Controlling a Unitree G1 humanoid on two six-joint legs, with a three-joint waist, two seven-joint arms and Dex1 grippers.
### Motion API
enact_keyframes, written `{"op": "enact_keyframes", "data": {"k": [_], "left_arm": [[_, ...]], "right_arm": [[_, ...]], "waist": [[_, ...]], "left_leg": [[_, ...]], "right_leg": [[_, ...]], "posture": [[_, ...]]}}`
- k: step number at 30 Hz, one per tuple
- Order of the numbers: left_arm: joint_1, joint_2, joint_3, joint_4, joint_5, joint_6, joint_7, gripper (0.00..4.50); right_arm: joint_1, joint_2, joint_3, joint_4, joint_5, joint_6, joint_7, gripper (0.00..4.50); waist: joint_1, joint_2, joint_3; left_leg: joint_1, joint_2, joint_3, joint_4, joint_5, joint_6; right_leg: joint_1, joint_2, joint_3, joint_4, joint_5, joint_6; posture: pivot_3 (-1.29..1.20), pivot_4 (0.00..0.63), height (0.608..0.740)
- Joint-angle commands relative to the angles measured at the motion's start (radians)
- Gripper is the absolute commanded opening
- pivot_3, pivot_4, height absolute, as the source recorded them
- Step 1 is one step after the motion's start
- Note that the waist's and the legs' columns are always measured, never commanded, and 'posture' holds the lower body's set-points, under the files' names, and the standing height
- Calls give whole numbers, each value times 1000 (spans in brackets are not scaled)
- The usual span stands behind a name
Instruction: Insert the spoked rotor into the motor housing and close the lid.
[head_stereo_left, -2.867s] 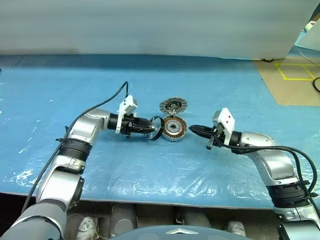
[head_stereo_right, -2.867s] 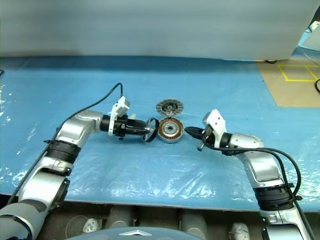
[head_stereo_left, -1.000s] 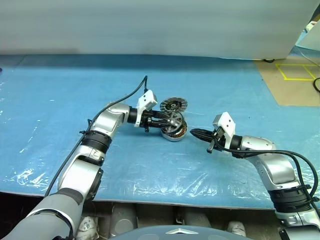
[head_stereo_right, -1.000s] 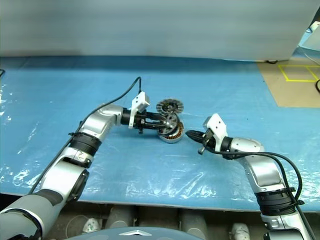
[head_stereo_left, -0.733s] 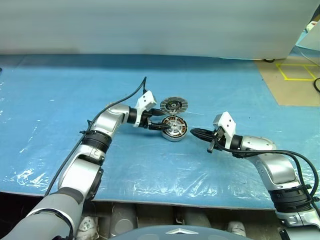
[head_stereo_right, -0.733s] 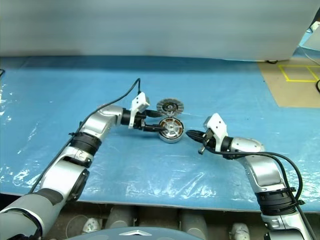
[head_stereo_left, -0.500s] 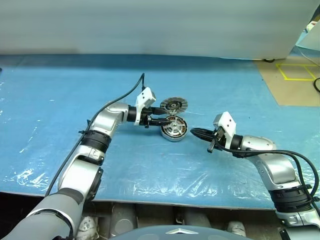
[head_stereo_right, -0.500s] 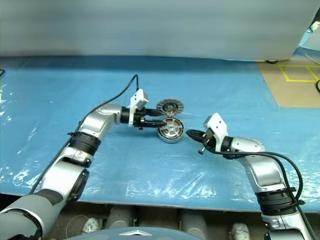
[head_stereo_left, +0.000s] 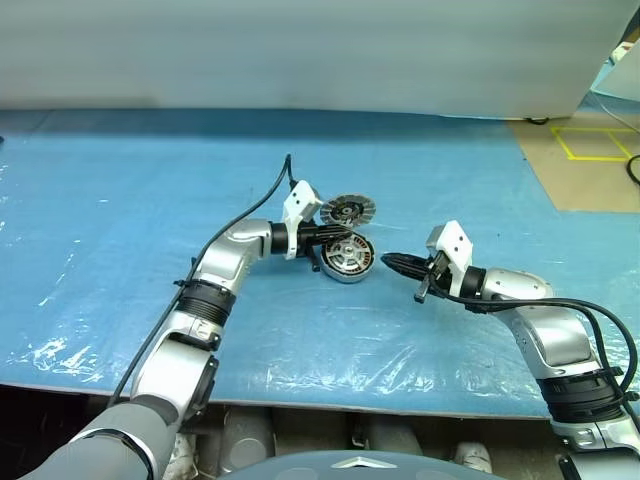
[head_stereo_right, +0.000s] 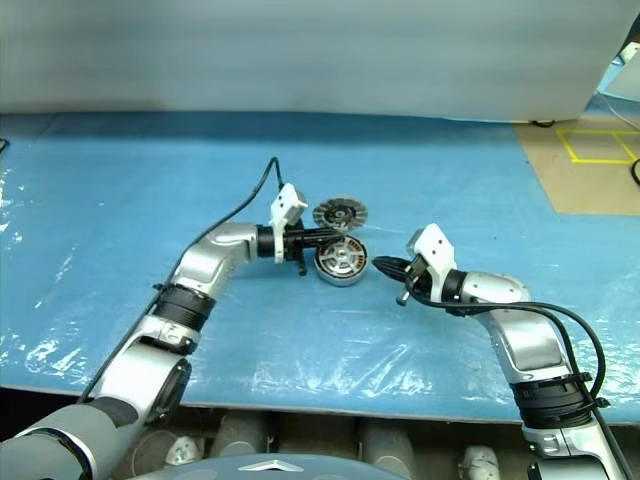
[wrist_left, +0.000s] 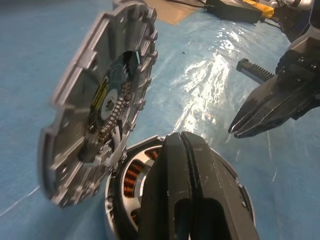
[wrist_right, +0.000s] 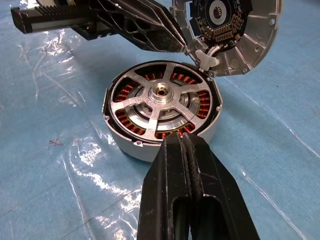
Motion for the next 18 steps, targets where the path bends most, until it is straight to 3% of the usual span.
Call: {"op": "enact_keyframes", "data": {"k": [1,13,18], "left_arm": [[26,17,-74,20,87,-48,32,27],[40,18,-83,22,107,-28,98,27],[83,22,-66,-119,-31,17,-61,27]], "right_arm": [[-17,4,-6,-15,0,-18,-5,0],[-21,11,3,-13,-10,-23,-8,0],[-20,14,4,-9,-14,-26,-6,0]], "waist": [[-3,0,0],[-3,1,0],[-4,1,0]], "left_leg": [[0,0,0,0,0,0],[6,0,0,0,-1,-1],[5,0,-1,-1,0,0]], "right_leg": [[0,0,0,0,0,0],[7,0,0,-1,0,0],[6,0,0,-2,0,0]], "posture": [[0,150,740],[0,150,740],[0,150,740]]}}
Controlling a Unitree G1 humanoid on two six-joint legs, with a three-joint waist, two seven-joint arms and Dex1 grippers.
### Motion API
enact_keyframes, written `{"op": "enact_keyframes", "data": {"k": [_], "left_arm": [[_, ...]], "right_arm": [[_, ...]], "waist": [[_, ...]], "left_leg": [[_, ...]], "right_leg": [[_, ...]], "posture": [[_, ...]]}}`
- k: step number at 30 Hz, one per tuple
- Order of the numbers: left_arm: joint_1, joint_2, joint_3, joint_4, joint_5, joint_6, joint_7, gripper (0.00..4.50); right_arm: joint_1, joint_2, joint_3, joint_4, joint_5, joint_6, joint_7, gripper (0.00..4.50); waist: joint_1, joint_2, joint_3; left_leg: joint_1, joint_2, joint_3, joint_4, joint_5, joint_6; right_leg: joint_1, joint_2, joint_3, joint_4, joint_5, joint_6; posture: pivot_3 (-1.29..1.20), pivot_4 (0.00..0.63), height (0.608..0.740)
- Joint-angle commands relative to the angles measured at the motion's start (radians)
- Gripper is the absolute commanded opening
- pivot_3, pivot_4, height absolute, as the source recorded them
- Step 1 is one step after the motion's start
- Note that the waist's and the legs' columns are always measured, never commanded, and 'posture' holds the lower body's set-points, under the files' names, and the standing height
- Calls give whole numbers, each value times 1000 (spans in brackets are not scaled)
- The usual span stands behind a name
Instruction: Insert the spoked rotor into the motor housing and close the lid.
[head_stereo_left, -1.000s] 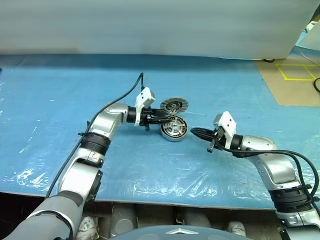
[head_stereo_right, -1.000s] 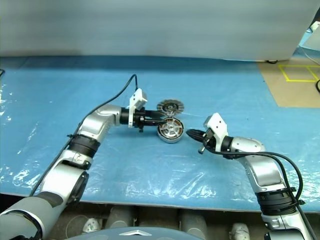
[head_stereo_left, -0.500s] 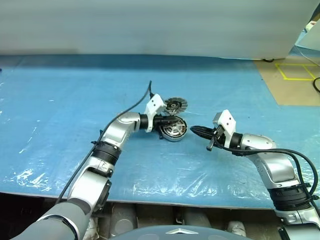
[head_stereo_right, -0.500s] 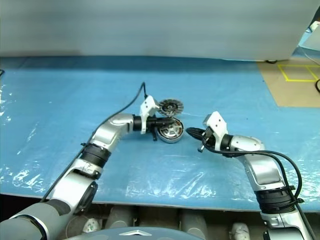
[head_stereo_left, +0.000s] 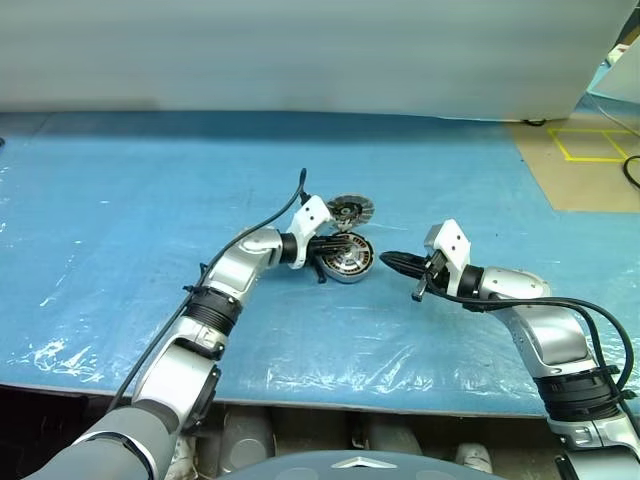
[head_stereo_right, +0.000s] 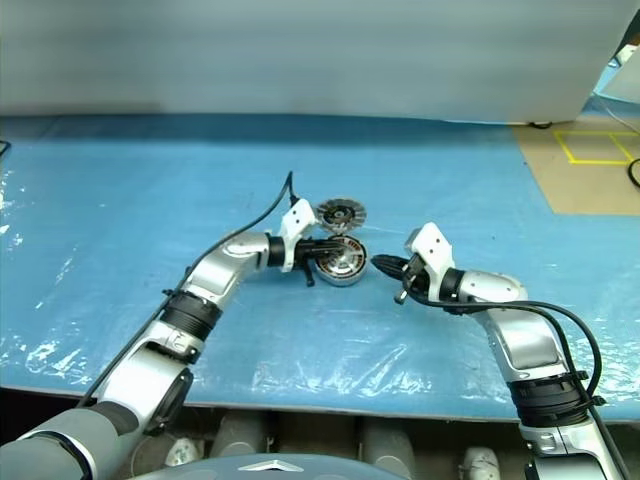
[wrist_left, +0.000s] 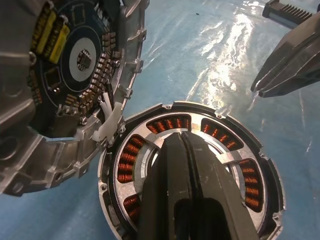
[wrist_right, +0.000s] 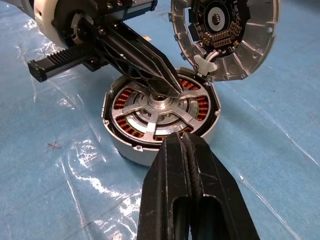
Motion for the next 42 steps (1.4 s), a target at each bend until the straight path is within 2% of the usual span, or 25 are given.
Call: {"op": "enact_keyframes", "data": {"k": [1,7,10,13,17,20,25,32,36,42], "left_arm": [[46,5,9,-126,-114,64,-124,27],[87,84,71,-276,-237,198,-175,27],[106,139,127,-298,-254,180,-153,27],[102,189,205,-267,-281,172,-136,27],[40,210,287,-124,-251,69,-62,27],[-68,195,302,83,-176,-84,21,27],[-275,116,273,413,-91,-290,46,27],[-475,-7,258,735,-4,-443,23,27],[-519,-72,244,804,24,-444,-92,27],[-534,-126,222,814,27,-366,-391,27]], "right_arm": [[-12,4,-1,-7,1,-25,3,0],[-10,3,-3,2,-2,-31,4,0],[-11,1,-1,10,-3,-35,5,0],[-13,0,0,17,-4,-40,8,0],[-19,-1,4,29,-7,-46,14,0],[-34,1,9,38,-10,-48,19,0],[-44,-4,6,32,-5,-42,20,0],[-8,-8,-5,-16,2,-22,1,0],[20,-15,-17,-55,10,0,-12,0],[60,-18,-37,-107,18,30,-40,0]], "waist": [[1,0,0],[1,0,0],[-4,1,1],[-2,1,1],[0,1,1],[4,1,1],[13,1,1],[19,0,1],[27,0,2],[30,0,2]], "left_leg": [[-1,0,0,-1,0,0],[-7,0,0,-1,0,0],[-5,0,0,-1,0,0],[-5,0,0,-1,0,0],[-6,0,0,0,0,0],[-6,0,0,1,0,0],[-7,-1,-1,2,0,0],[-8,-1,-3,1,0,0],[-10,-1,-5,1,0,0],[-11,-1,-7,1,0,0]], "right_leg": [[-1,0,0,0,0,0],[-7,0,-1,0,0,0],[-6,0,0,0,0,0],[-6,0,0,0,0,0],[-6,0,0,0,0,0],[-6,0,-1,0,0,0],[-5,0,-1,0,1,2],[-6,0,-3,1,3,5],[-5,0,-5,1,3,5],[-5,0,-7,1,4,5]], "posture": [[0,150,740],[0,150,740],[0,150,740],[0,150,740],[0,150,740],[0,150,740],[0,150,740],[0,150,740],[0,150,740],[0,150,740]]}}
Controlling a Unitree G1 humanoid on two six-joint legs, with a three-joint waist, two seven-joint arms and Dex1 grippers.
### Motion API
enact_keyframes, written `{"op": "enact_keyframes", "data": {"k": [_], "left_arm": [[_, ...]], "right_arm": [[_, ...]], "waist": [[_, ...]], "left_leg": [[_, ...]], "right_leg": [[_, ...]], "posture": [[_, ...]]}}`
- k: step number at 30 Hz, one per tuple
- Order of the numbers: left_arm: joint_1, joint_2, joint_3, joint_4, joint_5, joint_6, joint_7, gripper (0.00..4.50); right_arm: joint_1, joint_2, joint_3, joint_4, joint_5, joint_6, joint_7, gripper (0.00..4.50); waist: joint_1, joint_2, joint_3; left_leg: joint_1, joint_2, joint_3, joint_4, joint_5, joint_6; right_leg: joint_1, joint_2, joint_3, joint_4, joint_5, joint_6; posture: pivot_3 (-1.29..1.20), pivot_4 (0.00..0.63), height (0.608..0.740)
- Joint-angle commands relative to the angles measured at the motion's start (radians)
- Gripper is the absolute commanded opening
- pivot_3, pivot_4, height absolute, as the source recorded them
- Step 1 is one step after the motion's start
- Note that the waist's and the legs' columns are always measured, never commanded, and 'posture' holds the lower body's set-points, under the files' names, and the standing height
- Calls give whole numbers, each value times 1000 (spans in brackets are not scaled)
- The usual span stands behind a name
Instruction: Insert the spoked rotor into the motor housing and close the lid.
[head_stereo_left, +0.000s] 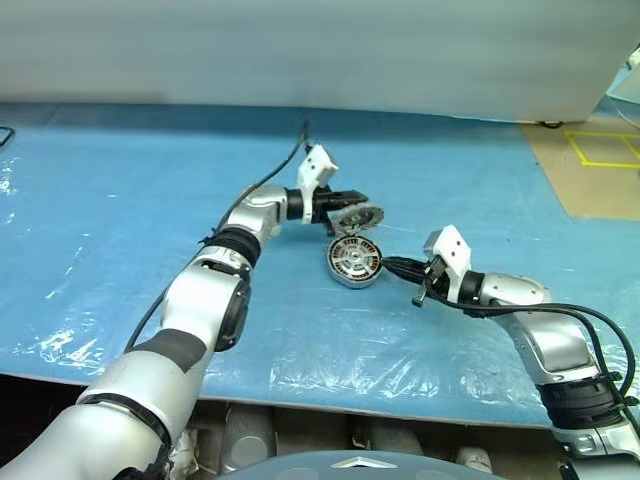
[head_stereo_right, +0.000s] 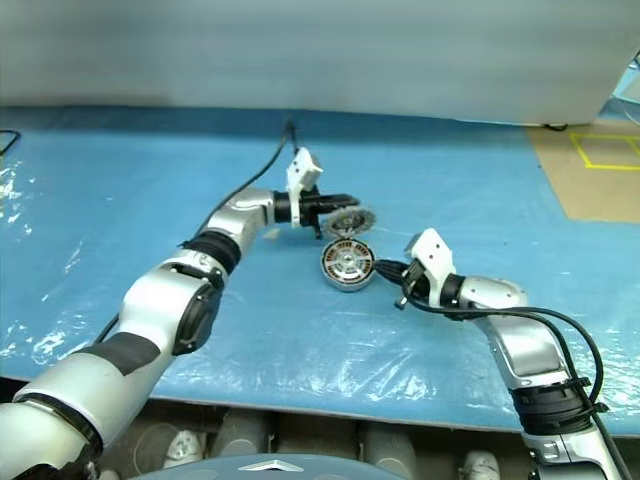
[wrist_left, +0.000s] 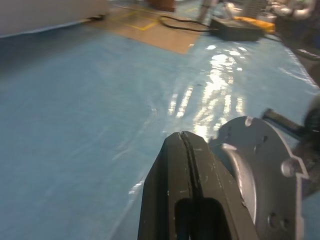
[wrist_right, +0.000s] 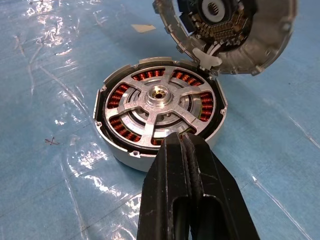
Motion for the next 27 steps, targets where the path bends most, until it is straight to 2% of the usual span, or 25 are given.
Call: {"op": "enact_keyframes", "data": {"k": [1,6,9,12,18,20,24,27], "left_arm": [[-37,-3,-13,-20,6,49,-171,27],[5,30,-75,-67,52,64,-331,27],[48,48,-100,-110,66,63,-372,27],[129,54,-115,-176,74,32,-346,27],[298,29,-95,-310,64,-42,-150,27],[321,17,-57,-365,18,-34,-102,27],[358,42,21,-547,-122,105,-98,27],[424,96,23,-691,-156,164,-94,0]], "right_arm": [[21,-10,-35,-67,24,13,-13,0],[53,-28,-88,-86,70,57,-5,0],[60,-53,-112,-78,81,67,3,0],[42,-57,-115,-70,82,66,-2,0],[-35,31,-97,-84,110,68,-52,0],[-70,70,-103,-81,140,80,-67,0],[-130,108,-75,-64,160,106,-63,0],[-154,124,-42,-34,154,103,-52,591]], "waist": [[0,0,0],[0,0,0],[0,0,0],[0,0,0],[-1,0,0],[0,0,0],[-3,1,0],[-9,1,0]], "left_leg": [[0,0,0,0,0,0],[1,0,0,0,0,0],[1,0,0,0,0,0],[1,0,0,0,0,0],[0,1,-1,1,0,1],[0,1,-2,2,0,1],[-1,1,-2,5,0,1],[0,2,-2,4,0,1]], "right_leg": [[0,0,0,0,0,0],[1,0,0,0,0,0],[1,-1,0,0,0,0],[1,-1,-1,0,0,0],[1,-1,-2,0,0,-1],[2,-1,-3,0,-2,-5],[2,-1,-2,0,-2,-6],[2,-1,-2,0,-2,-6]], "posture": [[0,150,740],[0,150,740],[0,150,740],[0,150,740],[0,150,740],[0,150,740],[0,150,740],[0,150,740]]}}
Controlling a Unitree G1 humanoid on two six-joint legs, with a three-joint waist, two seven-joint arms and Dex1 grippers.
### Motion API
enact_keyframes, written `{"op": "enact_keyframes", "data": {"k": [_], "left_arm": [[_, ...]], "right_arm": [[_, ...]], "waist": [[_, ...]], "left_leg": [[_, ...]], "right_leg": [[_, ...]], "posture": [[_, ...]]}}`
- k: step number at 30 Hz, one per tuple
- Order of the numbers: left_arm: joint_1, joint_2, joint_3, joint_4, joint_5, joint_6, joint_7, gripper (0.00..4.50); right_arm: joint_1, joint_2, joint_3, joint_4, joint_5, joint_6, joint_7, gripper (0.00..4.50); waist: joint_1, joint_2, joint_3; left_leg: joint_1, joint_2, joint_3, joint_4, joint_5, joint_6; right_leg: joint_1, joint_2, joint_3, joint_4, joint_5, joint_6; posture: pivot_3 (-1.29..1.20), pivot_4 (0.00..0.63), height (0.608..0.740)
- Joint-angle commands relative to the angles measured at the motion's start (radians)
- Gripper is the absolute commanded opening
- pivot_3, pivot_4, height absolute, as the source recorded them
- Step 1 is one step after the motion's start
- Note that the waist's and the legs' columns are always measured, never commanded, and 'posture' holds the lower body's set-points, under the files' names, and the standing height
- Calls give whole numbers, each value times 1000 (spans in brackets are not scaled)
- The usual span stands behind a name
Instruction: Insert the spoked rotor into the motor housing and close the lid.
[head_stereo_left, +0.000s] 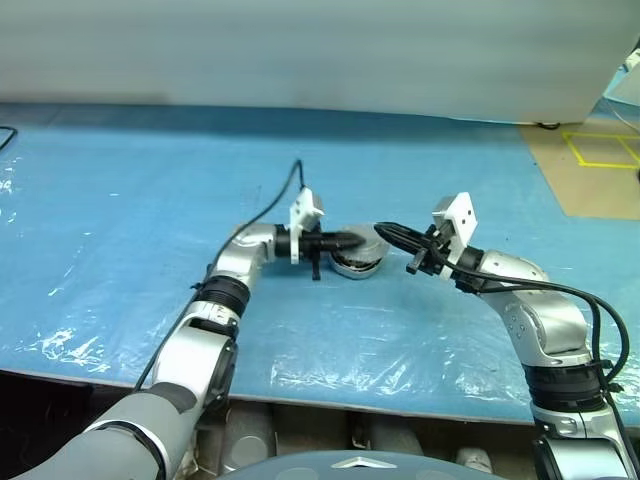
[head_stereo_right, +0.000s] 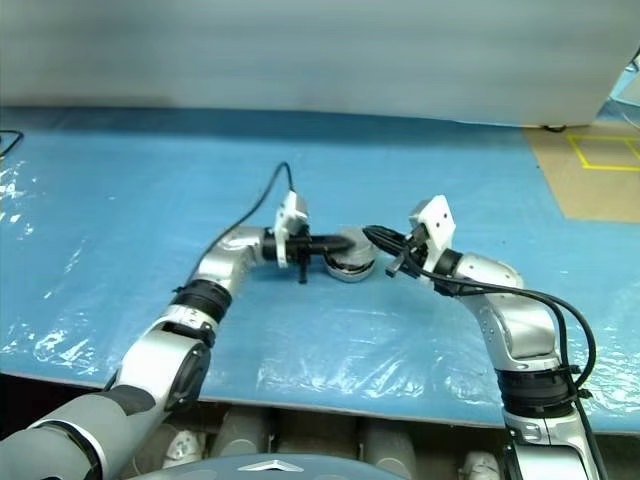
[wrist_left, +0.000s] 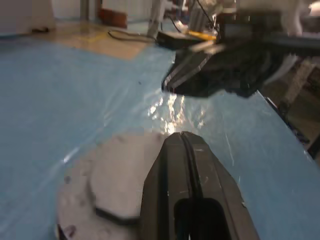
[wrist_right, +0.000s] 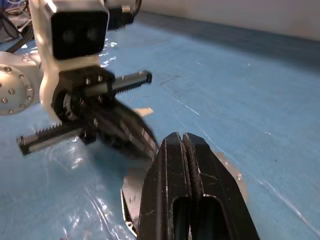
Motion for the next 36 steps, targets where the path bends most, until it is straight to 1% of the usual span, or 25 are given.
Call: {"op": "enact_keyframes", "data": {"k": [1,5,10,11,12,17,23,27,31,34,35,36], "left_arm": [[70,58,20,-180,-67,81,11,0],[185,132,16,-352,-103,167,48,0],[302,168,11,-477,-123,210,119,0],[321,172,8,-500,-127,216,131,0],[336,175,7,-520,-132,223,143,0],[397,200,10,-588,-152,243,178,0],[412,219,4,-580,-155,219,204,0],[402,218,4,-566,-157,209,214,0],[399,218,5,-559,-156,199,223,0],[397,220,4,-555,-155,192,228,0],[397,221,4,-554,-155,191,229,0],[396,221,4,-554,-155,190,230,0]], "right_arm": [[-31,14,35,15,0,-10,13,907],[-65,46,80,100,-55,-36,-15,2278],[-81,77,141,200,-127,-74,-27,4070],[-84,82,150,222,-149,-93,-38,4362],[-88,88,154,243,-167,-111,-53,4441],[-94,75,175,287,-214,-149,-40,4441],[-113,49,191,333,-299,-264,-48,4441],[-128,63,192,329,-296,-277,-45,4441],[-115,85,207,292,-248,-239,2,4441],[-107,92,209,286,-251,-240,15,4441],[-107,94,208,286,-255,-242,13,4441],[-108,93,210,287,-263,-245,11,4274]], "waist": [[-2,1,0],[-5,1,0],[0,1,0],[0,1,0],[-1,1,0],[-7,1,0],[-18,1,0],[-24,1,0],[-25,1,0],[-25,1,0],[-25,1,0],[-25,1,0]], "left_leg": [[1,0,0,-1,0,0],[0,0,1,-4,0,0],[-2,0,1,-4,0,0],[-2,0,1,-4,0,0],[-2,0,1,-4,0,-1],[0,0,1,-3,-2,-4],[1,0,1,-2,-2,-4],[1,0,1,-1,-2,-4],[1,0,1,0,-2,-4],[1,0,1,-1,-2,-3],[1,0,1,-1,0,-1],[1,0,1,-1,0,-1]], "right_leg": [[0,0,0,0,0,0],[-1,0,0,-1,0,0],[-2,0,-2,-1,0,0],[-2,0,-1,-1,0,0],[-2,0,-1,-1,0,0],[-1,0,-1,-1,0,0],[0,0,0,-1,0,0],[1,0,0,-1,0,0],[1,1,1,0,0,0],[1,1,1,0,0,0],[0,1,1,0,0,0],[0,1,1,0,0,0]], "posture": [[0,150,740],[0,150,740],[0,150,740],[0,150,740],[0,150,740],[0,150,740],[0,150,740],[0,150,740],[0,150,740],[0,150,740],[0,150,740],[0,150,740]]}}
